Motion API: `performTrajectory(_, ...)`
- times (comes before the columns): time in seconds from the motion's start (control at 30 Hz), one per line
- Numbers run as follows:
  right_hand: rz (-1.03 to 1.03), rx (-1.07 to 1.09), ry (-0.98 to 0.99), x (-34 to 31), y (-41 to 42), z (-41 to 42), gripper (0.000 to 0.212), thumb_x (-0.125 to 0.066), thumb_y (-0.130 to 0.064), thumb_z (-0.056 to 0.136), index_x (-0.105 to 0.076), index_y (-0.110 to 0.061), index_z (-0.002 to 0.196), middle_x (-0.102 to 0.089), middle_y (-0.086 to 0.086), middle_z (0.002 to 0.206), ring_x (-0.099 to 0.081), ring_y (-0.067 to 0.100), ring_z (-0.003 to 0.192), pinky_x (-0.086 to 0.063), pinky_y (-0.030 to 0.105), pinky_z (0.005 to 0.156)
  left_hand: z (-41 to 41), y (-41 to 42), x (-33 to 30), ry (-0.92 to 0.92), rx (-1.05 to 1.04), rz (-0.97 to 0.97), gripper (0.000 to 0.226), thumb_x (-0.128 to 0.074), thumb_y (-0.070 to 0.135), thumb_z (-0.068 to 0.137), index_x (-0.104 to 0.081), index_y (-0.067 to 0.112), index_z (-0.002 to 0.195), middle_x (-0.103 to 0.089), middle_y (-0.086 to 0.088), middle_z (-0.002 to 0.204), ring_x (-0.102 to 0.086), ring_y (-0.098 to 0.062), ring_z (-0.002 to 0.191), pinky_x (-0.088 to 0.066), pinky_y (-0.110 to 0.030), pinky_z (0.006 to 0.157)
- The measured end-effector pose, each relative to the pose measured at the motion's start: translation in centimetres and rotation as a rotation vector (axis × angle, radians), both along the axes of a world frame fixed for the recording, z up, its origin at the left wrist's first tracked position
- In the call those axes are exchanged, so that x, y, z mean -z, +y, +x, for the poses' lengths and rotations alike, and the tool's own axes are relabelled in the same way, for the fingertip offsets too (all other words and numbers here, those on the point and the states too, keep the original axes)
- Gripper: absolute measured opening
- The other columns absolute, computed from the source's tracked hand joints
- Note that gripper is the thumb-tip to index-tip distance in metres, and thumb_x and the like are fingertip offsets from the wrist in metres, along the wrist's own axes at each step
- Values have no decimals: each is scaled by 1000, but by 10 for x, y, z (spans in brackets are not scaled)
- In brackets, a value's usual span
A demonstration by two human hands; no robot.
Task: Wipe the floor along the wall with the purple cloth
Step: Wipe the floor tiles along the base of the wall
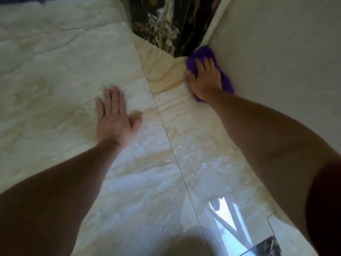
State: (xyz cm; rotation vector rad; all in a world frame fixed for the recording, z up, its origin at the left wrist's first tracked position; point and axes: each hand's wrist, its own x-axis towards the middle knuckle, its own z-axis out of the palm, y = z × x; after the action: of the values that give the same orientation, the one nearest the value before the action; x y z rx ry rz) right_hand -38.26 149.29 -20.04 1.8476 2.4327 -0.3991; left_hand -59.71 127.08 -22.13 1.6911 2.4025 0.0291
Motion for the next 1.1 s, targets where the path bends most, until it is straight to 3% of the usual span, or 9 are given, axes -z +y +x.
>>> performTrajectory(0.2, 125, 102, 49, 4, 26, -31, 75, -37, -55, 89, -39, -5, 145, -41, 18, 153, -31, 34, 146, -23, 46, 120, -4, 6, 1, -5, 15, 4, 87, -14, 64, 98, 2, 4, 159, 7, -17, 170, 10, -31, 157, -2, -54, 127)
performTrajectory(0.33, 97, 91, 85, -1, -5, -39, 70, -41, -47, 90, -38, -4, 145, -36, 23, 155, -27, 38, 147, -18, 47, 122, -5, 6, -3, -11, 10, -10, 88, -12, 66, 98, 2, 4, 159, 8, -17, 169, 11, -31, 157, -3, -55, 127)
performTrajectory(0.47, 107, -45, 156, 10, -50, -98, 63, -46, -37, 91, -40, -8, 147, -37, 20, 156, -29, 36, 147, -18, 45, 123, -7, 5, -4, -35, -5, -27, 89, -14, 65, 96, 0, 4, 159, 7, -18, 170, 10, -32, 157, -1, -55, 127)
performTrajectory(0.67, 34, -324, 104, 3, 6, -182, 65, -46, -44, 94, -32, -21, 154, -27, 8, 163, -21, 27, 151, -15, 38, 123, -5, 8, 3, -5, 3, -25, 89, -8, 64, 96, 0, 2, 159, 8, -18, 169, 11, -33, 157, -3, -55, 126)
performTrajectory(0.8, 37, -437, 100, 4, 15, -212, 63, -46, -53, 91, -39, -33, 149, -34, 2, 161, -25, 24, 150, -18, 39, 121, -7, 6, 4, 0, 6, -22, 89, -7, 65, 97, 2, 1, 158, 9, -19, 169, 13, -33, 157, -5, -55, 126)
performTrajectory(0.93, 189, -377, 216, 4, 7, -170, 52, -46, -45, 90, -57, -22, 135, -56, 3, 142, -47, 25, 135, -35, 38, 113, -6, 7, -1, 0, 25, -60, 89, -8, 65, 98, 3, 1, 158, 10, -19, 169, 13, -33, 157, -5, -55, 126)
performTrajectory(1.1, 166, -426, 192, 2, -9, -82, 51, -48, -41, 90, -57, -15, 133, -56, 11, 140, -49, 31, 132, -37, 40, 113, -12, 7, -3, -18, 13, -69, 91, -10, 67, 96, 1, 2, 159, 7, -17, 170, 11, -32, 157, -1, -55, 127)
